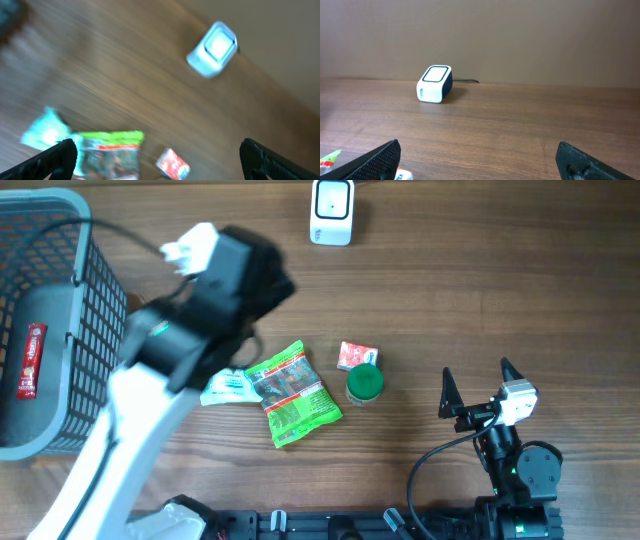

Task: Scan the item barcode
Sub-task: 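Carry the red-white box to the table and set it beside the jar, then reach into the basket and grasp the red Nescafe stick pack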

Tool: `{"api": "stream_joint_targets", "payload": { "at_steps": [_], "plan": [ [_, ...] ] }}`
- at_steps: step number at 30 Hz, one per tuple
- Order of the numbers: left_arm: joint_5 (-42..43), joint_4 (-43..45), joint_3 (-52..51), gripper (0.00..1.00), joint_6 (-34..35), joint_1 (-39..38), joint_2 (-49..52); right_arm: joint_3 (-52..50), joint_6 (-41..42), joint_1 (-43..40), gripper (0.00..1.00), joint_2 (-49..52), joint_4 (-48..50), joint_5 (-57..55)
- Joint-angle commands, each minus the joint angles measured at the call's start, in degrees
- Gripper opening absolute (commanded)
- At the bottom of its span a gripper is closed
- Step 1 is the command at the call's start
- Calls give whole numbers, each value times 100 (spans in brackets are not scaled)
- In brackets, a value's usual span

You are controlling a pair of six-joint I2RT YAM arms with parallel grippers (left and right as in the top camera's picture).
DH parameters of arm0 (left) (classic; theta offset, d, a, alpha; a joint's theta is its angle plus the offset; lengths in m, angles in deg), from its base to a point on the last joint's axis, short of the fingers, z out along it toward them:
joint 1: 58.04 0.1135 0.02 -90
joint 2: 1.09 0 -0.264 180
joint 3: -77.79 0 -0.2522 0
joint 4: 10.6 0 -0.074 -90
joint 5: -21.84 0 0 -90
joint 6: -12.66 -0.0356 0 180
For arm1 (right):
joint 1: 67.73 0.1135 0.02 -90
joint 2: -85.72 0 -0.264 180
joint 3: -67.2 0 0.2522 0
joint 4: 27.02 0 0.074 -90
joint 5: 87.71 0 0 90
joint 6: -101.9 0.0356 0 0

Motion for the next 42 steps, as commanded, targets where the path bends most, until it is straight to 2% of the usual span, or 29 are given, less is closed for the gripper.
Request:
{"api": "stream_joint_targets", "payload": {
  "at_steps": [1, 7, 11, 15, 18, 23, 30, 36, 42],
  "plan": [
    [-839, -299, 0, 100, -179, 901, -640, -7, 70, 28, 100, -4, 22, 72],
    [-708, -758, -33, 100, 0, 3152, -761, -7, 72, 28, 100, -4, 22, 72],
    [219, -673, -195, 100, 468, 4955, -599, -7, 72, 28, 100, -4, 22, 72],
    [885, -468, -422, 100, 1005, 6168, -227, -7, 70, 28, 100, -4, 22, 72],
    [933, -111, -691, 100, 1045, 6677, 225, -7, 70, 28, 100, -4, 22, 72],
    [929, 444, -1097, 100, 1027, 7095, 1261, -7, 72, 28, 100, -4, 22, 72],
    [723, 1167, -1134, 100, 1016, 7169, 2496, -7, 72, 28, 100, -4, 22, 72],
    [678, 2024, -1134, 100, 216, 7169, 3150, -7, 74, 28, 100, -4, 22, 72],
    [175, 2291, -1134, 100, 133, 7169, 3543, -7, 72, 28, 100, -4, 22, 72]
  ]
}}
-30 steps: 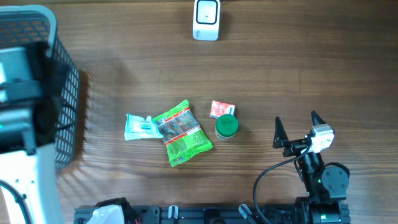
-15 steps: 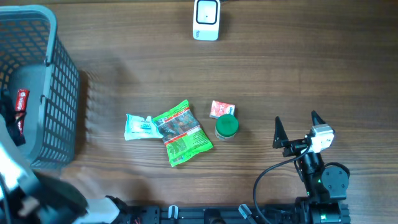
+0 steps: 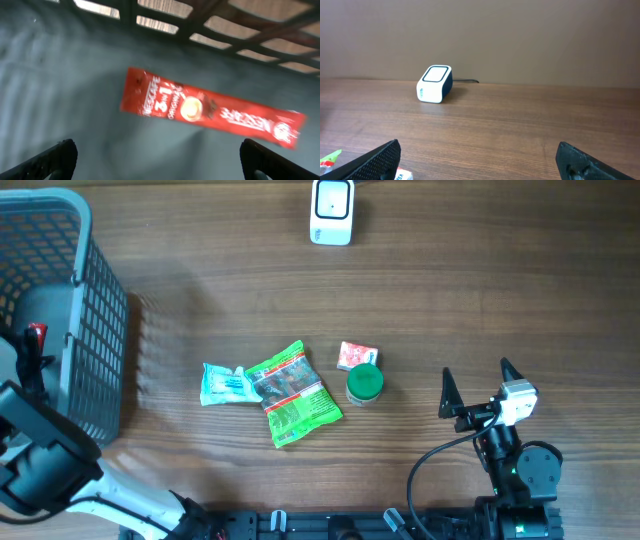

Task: Scan the item barcode
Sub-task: 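Reach into the basket and grasp the red Nescafe stick pack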

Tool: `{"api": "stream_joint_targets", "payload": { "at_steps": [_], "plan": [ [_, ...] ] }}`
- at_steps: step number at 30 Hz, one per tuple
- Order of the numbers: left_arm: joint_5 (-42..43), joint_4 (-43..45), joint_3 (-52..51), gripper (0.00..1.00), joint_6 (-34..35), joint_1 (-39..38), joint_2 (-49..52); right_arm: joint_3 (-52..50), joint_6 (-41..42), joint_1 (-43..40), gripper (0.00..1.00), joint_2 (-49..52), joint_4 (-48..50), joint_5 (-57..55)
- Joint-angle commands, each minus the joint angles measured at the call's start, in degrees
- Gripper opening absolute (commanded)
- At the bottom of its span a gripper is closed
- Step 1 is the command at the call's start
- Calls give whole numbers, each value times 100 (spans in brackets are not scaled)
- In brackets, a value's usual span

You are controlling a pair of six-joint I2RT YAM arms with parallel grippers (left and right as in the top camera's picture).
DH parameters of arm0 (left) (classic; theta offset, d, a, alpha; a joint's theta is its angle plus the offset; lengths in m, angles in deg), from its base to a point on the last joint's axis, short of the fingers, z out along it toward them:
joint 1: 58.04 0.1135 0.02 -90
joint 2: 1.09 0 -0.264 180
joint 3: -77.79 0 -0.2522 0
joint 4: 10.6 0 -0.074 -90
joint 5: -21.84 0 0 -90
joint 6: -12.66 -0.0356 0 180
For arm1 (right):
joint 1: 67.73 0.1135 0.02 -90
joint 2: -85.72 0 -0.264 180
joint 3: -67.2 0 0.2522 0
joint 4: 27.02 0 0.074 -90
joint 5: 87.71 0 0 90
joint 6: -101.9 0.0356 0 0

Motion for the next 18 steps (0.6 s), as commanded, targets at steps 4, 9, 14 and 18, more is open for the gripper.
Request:
{"api": "stream_joint_targets", "payload": {
  "at_steps": [4, 9, 14, 18],
  "plan": [
    [-479, 208, -20, 100, -258, 33, 498, -7, 72, 28, 100, -4, 22, 72],
    [-490, 380, -20, 100, -442, 33, 623, -7, 72, 28, 100, -4, 22, 72],
    [-531, 761, -20, 100, -1084, 33, 621, -7, 72, 28, 100, -4, 22, 72],
    [-702, 883, -20, 100, -1158, 33, 623, -7, 72, 28, 100, -4, 22, 72]
  ]
}}
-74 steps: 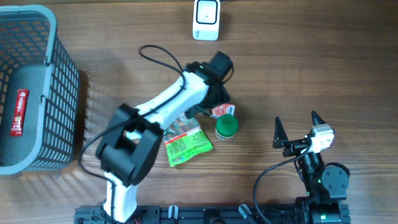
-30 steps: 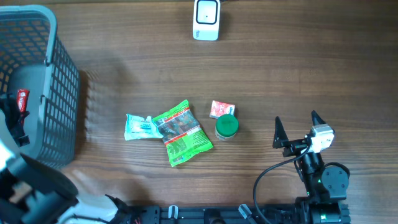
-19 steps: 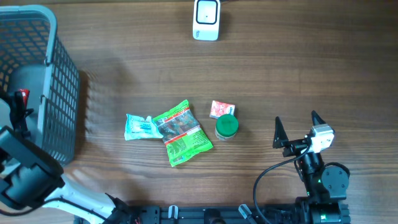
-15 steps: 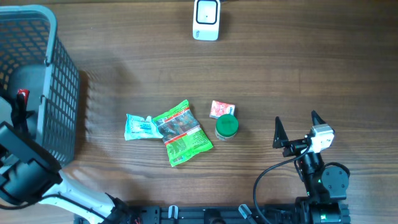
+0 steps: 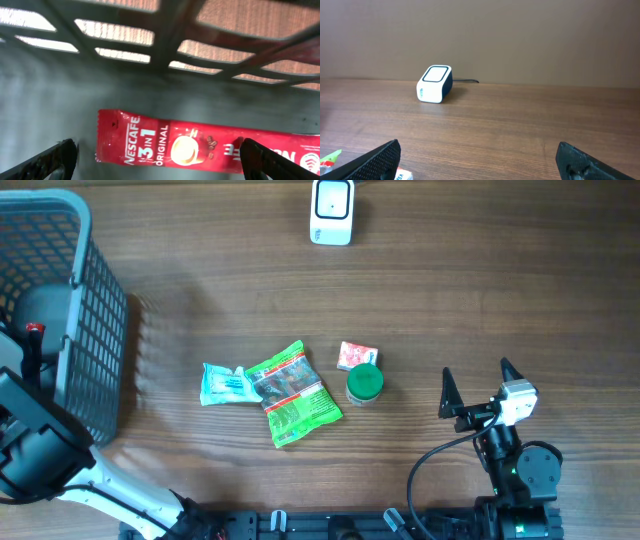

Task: Scan the item barcode
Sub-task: 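Reach into the basket and grasp the red Nescafe stick pack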

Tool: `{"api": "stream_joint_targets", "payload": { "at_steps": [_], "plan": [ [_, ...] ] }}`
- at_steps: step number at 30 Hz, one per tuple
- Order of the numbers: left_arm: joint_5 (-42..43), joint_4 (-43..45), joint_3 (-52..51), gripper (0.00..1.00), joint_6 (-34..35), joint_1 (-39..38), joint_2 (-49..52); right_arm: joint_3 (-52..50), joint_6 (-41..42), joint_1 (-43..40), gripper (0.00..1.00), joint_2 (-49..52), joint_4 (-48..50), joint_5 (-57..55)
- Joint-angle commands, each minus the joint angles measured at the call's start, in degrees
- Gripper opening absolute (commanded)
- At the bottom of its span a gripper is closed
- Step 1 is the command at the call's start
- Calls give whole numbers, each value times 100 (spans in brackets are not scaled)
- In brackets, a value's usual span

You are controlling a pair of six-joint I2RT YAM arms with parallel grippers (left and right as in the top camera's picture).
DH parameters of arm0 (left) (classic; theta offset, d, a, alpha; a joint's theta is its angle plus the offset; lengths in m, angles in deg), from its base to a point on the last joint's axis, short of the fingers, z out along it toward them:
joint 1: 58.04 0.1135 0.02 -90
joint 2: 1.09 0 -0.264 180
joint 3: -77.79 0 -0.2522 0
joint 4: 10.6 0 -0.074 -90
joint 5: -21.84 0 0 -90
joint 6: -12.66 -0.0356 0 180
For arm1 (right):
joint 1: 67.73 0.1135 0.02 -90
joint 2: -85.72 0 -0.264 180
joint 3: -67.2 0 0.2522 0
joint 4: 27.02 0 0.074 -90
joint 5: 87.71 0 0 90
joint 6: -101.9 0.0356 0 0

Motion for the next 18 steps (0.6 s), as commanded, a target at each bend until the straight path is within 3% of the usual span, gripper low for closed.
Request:
{"api": "stream_joint_targets", "payload": {
  "at_steps": [1, 3, 8, 11, 15, 18],
  "plan": [
    [-278, 79, -20, 100, -363, 33, 98, -7, 72, 28, 100, -4, 22, 72],
    [-278, 92, -20, 98, -361, 33, 120, -7, 72, 28, 100, -4, 22, 72],
    [-278, 76, -20, 78, -363, 33, 348, -7, 72, 28, 100, -4, 22, 72],
    [-278, -9, -20, 56, -363, 33, 560, -7, 72, 28, 100, -4, 22, 72],
    [-278, -203, -20, 6, -363, 33, 833, -7, 72, 28, 100, -4, 20, 72],
    [-278, -372, -20, 4, -361, 33, 879, -7, 70, 28, 100, -4, 22, 72]
  ]
}}
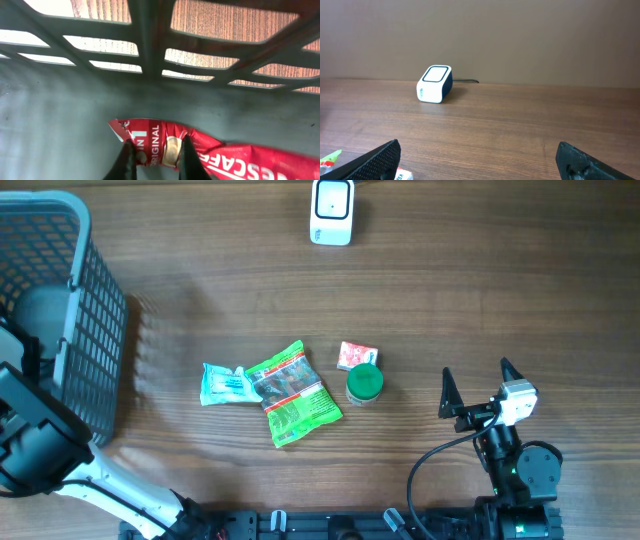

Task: Scan the item barcode

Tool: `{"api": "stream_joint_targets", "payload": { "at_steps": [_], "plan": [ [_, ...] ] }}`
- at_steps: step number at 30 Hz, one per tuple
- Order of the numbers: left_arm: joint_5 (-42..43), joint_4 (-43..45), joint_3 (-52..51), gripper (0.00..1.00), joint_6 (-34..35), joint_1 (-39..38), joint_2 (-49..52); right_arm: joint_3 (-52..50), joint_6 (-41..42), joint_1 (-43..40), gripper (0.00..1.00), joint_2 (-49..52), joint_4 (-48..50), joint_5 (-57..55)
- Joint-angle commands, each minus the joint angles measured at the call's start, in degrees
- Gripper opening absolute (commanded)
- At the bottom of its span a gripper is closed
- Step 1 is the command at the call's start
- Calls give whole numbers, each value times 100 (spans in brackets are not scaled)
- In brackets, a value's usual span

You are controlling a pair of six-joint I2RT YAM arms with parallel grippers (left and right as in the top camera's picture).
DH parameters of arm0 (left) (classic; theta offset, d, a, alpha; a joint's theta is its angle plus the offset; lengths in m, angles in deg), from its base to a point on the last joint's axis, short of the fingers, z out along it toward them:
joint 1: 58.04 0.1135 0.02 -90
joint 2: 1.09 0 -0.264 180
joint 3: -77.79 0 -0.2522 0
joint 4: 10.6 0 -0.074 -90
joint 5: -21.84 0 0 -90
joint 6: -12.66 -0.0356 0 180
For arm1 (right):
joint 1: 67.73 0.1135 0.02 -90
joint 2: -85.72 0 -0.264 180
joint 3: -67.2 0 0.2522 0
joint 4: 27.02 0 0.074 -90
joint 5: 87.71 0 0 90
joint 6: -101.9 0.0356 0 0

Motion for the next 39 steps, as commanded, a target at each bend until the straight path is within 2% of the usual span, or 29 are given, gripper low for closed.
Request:
{"api": "stream_joint_targets", "payload": {
  "at_steps": [1, 5, 11, 17, 22, 25, 29, 32, 37, 39],
  "plan": [
    [87, -313, -236, 4, -52, 85, 614, -7, 72, 28, 100, -4, 22, 72],
    [461, -470, -236, 4, -7, 85, 385, -7, 74, 28, 100, -4, 22, 72],
    [1580, -697, -219, 4, 13, 85, -684, -7, 72, 28, 100, -4, 22, 72],
    [2520, -804, -219, 4, 15, 85, -2677, -7, 74, 28, 100, -4, 22, 72],
    [2699, -809, -219, 4, 164, -4, -4478, -7, 70, 28, 100, -4, 22, 72],
    [2817, -1003, -219, 4, 247, -337, -5445, -7, 70, 28, 100, -4, 22, 72],
    [3346, -1335, -221, 4, 446, -1521, -6245, -7, 72, 28, 100, -4, 22, 72],
    [3053, -1543, -225, 4, 549, -2914, -6343, -7, 72, 28, 100, -4, 22, 72],
    [2273, -1482, -496, 4, 1032, -5359, -5641, -7, 72, 28, 100, -4, 22, 72],
    [2142, -1252, -601, 4, 1071, -6334, -4990, -7, 72, 28, 100, -4, 22, 72]
  ]
}}
